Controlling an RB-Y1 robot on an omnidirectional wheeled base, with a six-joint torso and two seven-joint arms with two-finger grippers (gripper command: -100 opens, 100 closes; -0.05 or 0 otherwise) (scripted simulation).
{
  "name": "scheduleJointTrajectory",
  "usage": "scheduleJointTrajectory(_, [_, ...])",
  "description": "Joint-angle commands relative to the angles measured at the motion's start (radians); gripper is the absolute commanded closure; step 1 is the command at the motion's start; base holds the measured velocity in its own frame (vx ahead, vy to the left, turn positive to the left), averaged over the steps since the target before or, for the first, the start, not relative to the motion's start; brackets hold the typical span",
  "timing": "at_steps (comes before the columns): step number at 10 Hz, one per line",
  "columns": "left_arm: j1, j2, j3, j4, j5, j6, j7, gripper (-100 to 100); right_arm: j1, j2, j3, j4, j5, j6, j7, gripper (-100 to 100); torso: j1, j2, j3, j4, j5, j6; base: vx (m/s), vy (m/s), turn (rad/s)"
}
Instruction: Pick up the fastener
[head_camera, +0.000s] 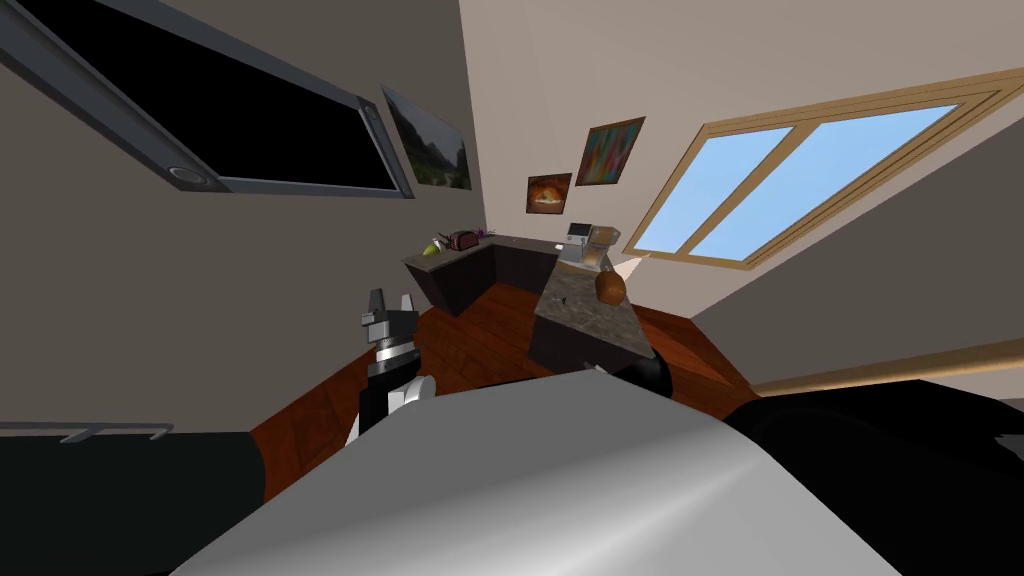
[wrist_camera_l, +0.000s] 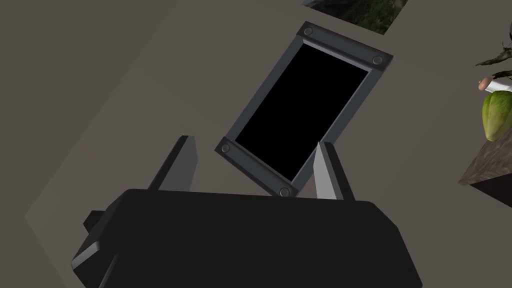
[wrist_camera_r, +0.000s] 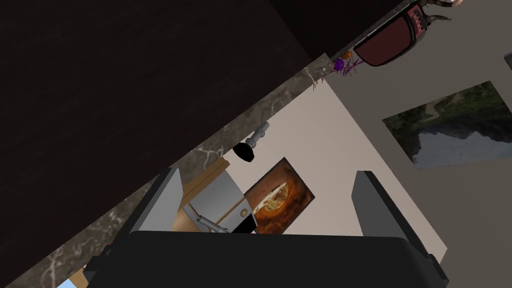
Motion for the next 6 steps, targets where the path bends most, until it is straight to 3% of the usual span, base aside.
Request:
scheduleJointTrajectory(1, [0.0, 0.0, 0.0, 0.0, 0.0, 0.0, 0.0, 0, 0.012, -0.05, 0.016, 0.05, 0.023, -0.007, 0.02, -100, 0.0, 0.0, 0.0, 0.0, 0.0, 0.0, 0.051, 0.056, 0.063])
scheduleJointTrajectory(3, [0.0, 0.0, 0.0, 0.0, 0.0, 0.0, 0.0, 0, 0.012, -0.056, 0.016, 0.083, 0.023, -0.007, 0.02, -100, 0.001, -0.001, -0.001, 0.0, 0.0, 0.0, 0.042, 0.046, 0.013])
scheduleJointTrajectory(6, [0.0, 0.0, 0.0, 0.0, 0.0, 0.0, 0.0, 0, 0.041, -0.16, 0.046, 0.179, 0.069, -0.009, 0.06, -100, 0.002, -0.001, 0.0, 0.0, 0.0, 0.0, 0.066, 0.078, 0.052])
